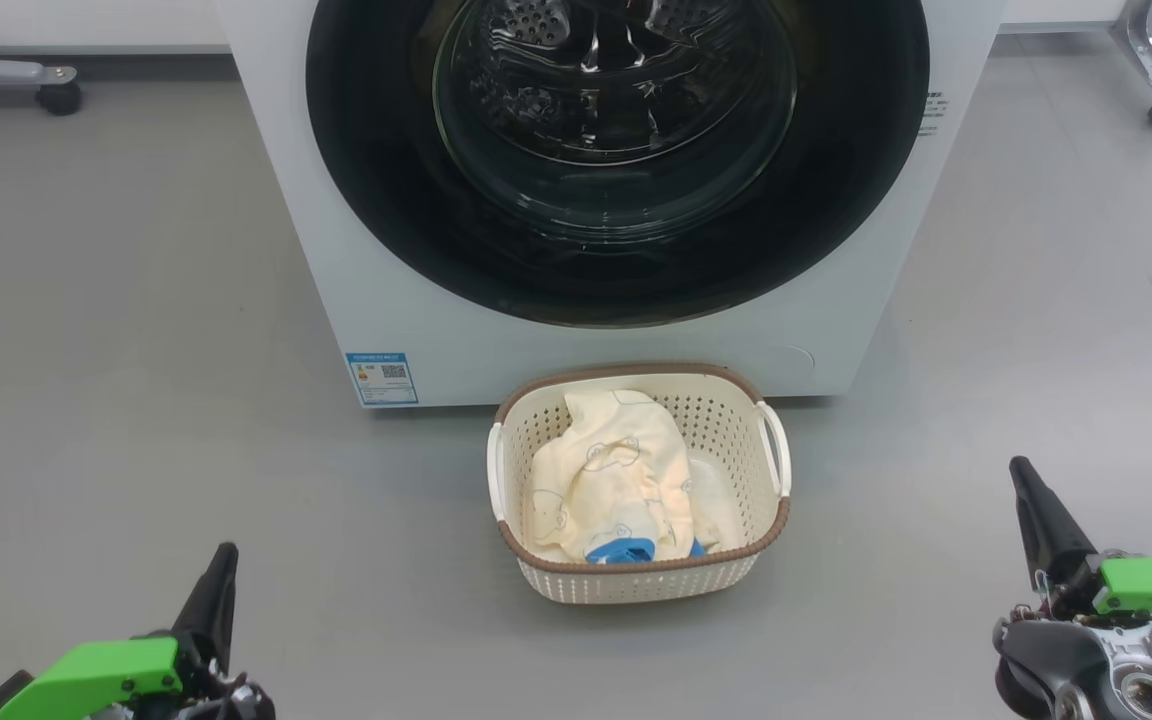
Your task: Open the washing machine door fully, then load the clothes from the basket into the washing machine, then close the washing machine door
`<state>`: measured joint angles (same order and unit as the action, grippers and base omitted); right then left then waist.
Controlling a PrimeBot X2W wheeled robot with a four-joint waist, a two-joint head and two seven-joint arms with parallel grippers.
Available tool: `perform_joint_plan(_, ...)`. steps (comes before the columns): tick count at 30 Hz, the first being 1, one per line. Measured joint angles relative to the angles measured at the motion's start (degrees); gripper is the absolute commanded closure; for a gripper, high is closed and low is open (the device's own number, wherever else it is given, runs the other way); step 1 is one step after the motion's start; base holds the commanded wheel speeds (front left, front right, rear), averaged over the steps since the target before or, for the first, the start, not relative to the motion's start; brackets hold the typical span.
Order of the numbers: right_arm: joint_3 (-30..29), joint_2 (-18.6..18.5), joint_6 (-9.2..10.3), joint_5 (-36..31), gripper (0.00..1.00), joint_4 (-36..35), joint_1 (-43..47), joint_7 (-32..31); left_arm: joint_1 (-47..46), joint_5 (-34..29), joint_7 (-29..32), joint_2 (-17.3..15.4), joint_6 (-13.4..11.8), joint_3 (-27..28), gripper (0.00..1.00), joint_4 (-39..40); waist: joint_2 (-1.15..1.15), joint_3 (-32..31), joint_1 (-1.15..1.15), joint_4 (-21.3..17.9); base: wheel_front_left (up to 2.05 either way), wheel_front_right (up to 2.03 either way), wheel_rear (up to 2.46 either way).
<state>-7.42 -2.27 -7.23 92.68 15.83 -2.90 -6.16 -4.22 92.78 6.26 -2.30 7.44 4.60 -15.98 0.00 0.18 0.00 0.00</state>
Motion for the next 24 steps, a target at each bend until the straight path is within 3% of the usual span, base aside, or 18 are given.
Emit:
perform_joint_plan(10, 0.0, 0.0, 0.0, 0.0, 1.0, 0.0, 0.0, 0.0, 0.0, 0.0, 0.0, 0.0, 0.0, 0.0, 1.0, 0.0, 0.0, 0.0, 0.0, 0.0, 0.0, 0.0, 0.0)
perform_joint_plan(11, 0.0, 0.0, 0.0, 0.0, 0.0, 0.0, 0.0, 0.0, 0.0, 0.0, 0.0, 0.0, 0.0, 0.0, 0.0, 0.0, 0.0, 0.0, 0.0, 0.0, 0.0, 0.0, 0.0)
perform_joint_plan(24, 0.34, 0.97, 0.0, -0.25, 0.0, 2.59, 3.3, 0.45, 2.74, 0.0, -0.88, 0.6, -0.01, -1.3, 0.0, -2.91, 0.0, 0.04, 0.0, -0.05, 0.0, 0.0, 0.0)
